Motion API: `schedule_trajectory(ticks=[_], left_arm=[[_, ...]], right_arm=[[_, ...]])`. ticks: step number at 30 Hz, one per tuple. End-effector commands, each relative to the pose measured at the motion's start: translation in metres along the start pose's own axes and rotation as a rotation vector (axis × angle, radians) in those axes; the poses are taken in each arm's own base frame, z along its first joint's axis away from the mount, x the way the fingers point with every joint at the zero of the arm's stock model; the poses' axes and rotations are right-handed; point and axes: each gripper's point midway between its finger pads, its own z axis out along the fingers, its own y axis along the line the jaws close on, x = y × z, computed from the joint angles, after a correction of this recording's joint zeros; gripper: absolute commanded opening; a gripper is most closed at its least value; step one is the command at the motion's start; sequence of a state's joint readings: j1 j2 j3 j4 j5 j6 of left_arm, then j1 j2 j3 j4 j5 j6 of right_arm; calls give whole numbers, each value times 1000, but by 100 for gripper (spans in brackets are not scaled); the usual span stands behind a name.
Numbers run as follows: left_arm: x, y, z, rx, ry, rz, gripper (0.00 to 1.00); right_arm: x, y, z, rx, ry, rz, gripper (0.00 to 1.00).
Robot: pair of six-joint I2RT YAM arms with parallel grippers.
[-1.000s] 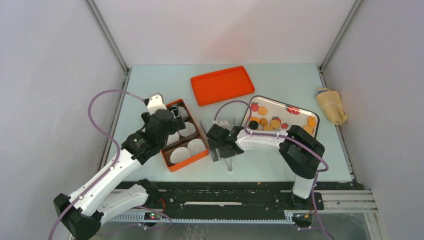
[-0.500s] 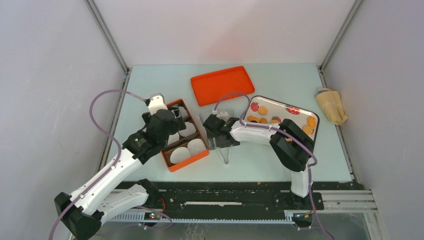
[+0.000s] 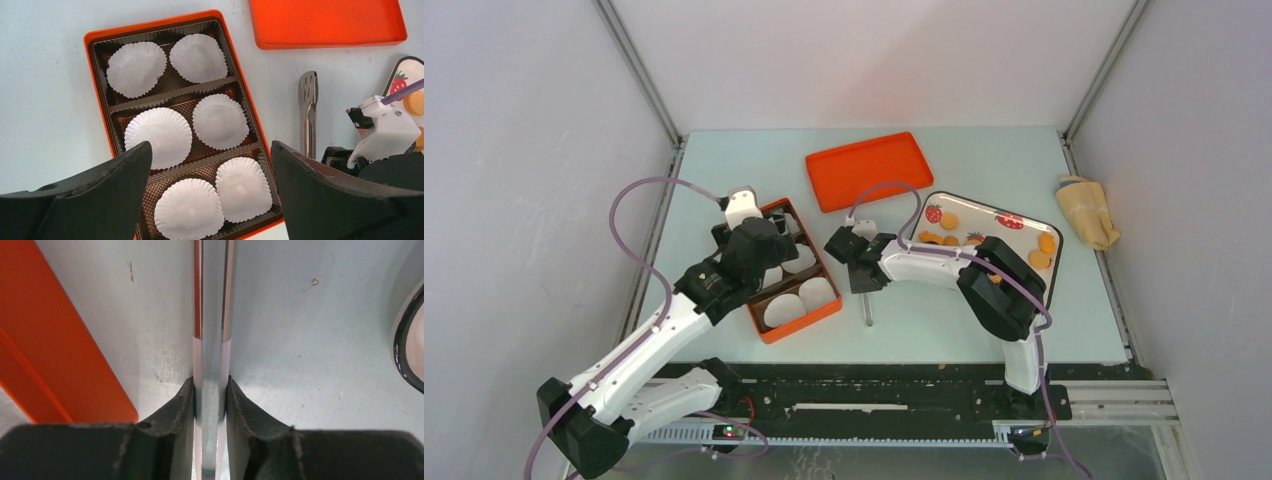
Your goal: Pack the cookies
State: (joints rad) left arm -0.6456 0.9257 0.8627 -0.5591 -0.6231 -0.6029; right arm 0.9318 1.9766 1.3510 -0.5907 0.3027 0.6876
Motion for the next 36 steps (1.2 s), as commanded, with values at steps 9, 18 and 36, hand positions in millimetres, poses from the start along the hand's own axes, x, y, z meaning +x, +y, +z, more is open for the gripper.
schedule_trajectory(ticks=[9,18,36], left_arm=[[-3,-16,1,57,4,-15,92],[-24,-33,-7,124,-23,-29,93],[-76,-151,40,370,-49,-3,94]], right_arm=[[16,-40,-70,174,-70,-113,34],[-20,-60,-116,138,-148,-52,35],[-32,-45,-181,-25,-219,-165,33]])
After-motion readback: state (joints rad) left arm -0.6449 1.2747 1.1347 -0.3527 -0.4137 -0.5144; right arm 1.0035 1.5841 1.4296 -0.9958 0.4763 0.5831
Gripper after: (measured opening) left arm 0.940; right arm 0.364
